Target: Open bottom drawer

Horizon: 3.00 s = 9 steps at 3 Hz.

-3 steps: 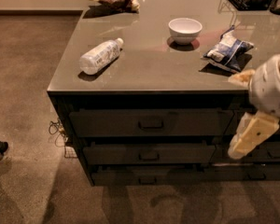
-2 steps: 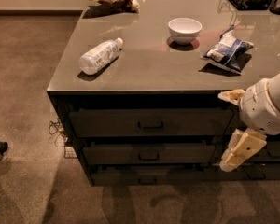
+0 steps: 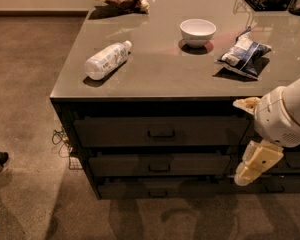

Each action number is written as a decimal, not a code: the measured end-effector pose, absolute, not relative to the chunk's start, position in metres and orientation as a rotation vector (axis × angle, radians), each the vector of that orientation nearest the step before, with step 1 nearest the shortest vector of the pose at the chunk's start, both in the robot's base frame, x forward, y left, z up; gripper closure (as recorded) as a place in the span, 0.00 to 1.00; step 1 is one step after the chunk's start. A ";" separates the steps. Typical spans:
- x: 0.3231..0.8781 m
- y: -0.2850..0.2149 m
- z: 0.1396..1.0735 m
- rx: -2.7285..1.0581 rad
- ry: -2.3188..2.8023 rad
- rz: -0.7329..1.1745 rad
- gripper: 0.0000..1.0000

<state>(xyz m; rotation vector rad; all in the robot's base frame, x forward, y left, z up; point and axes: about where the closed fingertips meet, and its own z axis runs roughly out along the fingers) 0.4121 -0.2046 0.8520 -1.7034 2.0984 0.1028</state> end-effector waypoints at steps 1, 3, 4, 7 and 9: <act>0.407 -0.212 0.797 -1.705 2.161 0.112 0.00; 0.388 -0.213 0.652 -1.695 2.247 0.359 0.00; 0.388 -0.213 0.652 -1.695 2.247 0.359 0.00; 0.385 -0.187 0.497 -1.885 2.151 0.495 0.00; 0.390 -0.175 0.428 -1.870 2.112 0.575 0.00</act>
Offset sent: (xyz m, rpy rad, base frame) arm -0.0260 -0.0150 -0.2207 0.0319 0.2246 -0.0184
